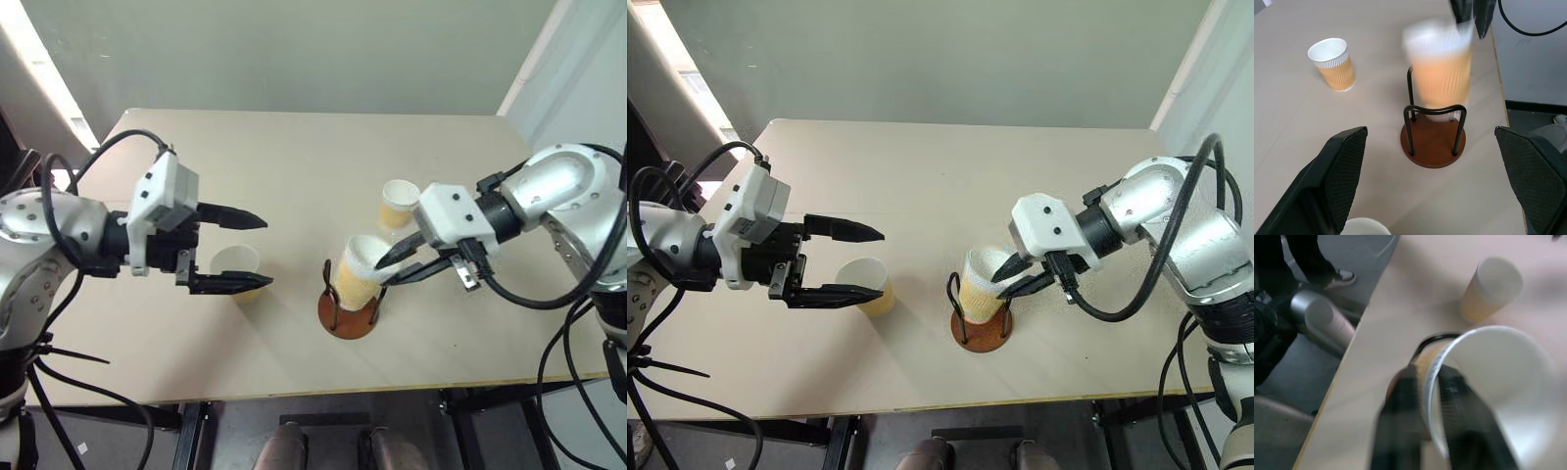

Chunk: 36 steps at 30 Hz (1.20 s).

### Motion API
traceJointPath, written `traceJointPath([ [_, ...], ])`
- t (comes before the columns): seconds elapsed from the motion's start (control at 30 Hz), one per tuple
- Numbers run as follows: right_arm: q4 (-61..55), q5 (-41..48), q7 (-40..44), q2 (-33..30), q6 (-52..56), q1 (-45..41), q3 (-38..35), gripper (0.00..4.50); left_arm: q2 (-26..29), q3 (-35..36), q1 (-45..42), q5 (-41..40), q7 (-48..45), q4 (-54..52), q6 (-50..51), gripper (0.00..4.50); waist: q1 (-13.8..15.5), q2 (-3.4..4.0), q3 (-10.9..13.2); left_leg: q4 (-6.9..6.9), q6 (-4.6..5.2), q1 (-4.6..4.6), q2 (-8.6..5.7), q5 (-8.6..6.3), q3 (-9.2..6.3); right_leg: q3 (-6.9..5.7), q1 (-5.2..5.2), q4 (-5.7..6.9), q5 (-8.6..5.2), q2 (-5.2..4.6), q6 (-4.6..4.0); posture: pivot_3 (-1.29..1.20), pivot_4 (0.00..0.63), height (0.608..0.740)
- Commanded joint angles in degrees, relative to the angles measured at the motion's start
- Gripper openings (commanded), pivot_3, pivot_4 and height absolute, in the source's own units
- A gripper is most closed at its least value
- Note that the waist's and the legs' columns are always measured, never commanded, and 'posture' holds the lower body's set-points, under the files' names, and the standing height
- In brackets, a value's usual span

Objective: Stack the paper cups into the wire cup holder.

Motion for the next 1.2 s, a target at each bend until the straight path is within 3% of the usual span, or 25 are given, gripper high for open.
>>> traceJointPath([
  [0.03,-0.26,-0.56,0.35,0.54,-0.57,-1.27,-0.88,1.98,0.7,1.52,-0.63,-0.48,0.39,-1.04,-0.05,4.5,0.0,0.0,0.0,0.0,-0.01,0.0,0.0,0.0,0.0,0.0,0.0,0.0,0.0,0.0,-0.01,0.0,0.15,0.74],
  [0.27,11.74,-4.77,-5.45,3.39,-2.47,-6.38,-4.06,4.34,-3.17,-3.77,-5.98,6.63,6.33,3.72,-3.25,4.5,-0.03,0.01,0.01,0.01,-0.04,0.01,0.0,0.03,-0.01,-0.02,-0.02,0.04,0.04,-0.03,-0.06,0.0,0.15,0.74],
  [0.5,41.62,-20.16,-15.24,6.52,-17.61,-12.99,-0.73,4.34,-10.76,-11.23,-13.47,15.45,13.09,10.13,-4.68,4.5,-0.02,0.02,0.02,-0.03,0.4,-0.02,-0.02,-0.22,-0.09,-0.06,-0.12,0.01,0.41,-0.05,-0.14,0.0,0.15,0.74],
  [0.77,70.27,-32.8,-21.63,14.42,-35.26,-18.83,3.51,4.34,-13.64,-12.84,-13.78,16.0,12.61,7.62,-3.62,4.5,-0.01,0.12,0.07,-0.3,-0.36,-0.21,0.04,0.25,-0.05,-0.04,-0.47,0.02,0.42,0.0,-0.13,0.0,0.15,0.74],
  [0.97,80.96,-36.25,-23.71,19.62,-41.0,-21.97,3.01,4.34,-11.99,-10.9,-11.99,14.99,13.1,4.17,-0.82,4.5,-0.01,0.13,0.08,-0.48,-0.42,-0.51,0.1,0.34,-0.03,-0.1,-0.69,0.02,0.42,0.04,-0.13,0.0,0.15,0.74],
  [1.2,85.49,-38.54,-23.98,22.21,-43.65,-22.46,2.97,4.34,-10.01,-8.17,-9.57,13.5,14.38,0.03,2.61,4.5,0.02,0.13,0.08,-0.36,-0.38,-0.77,0.08,0.31,-0.02,-0.14,-0.79,-0.06,0.43,0.01,-0.13,0.0,0.15,0.74],
])
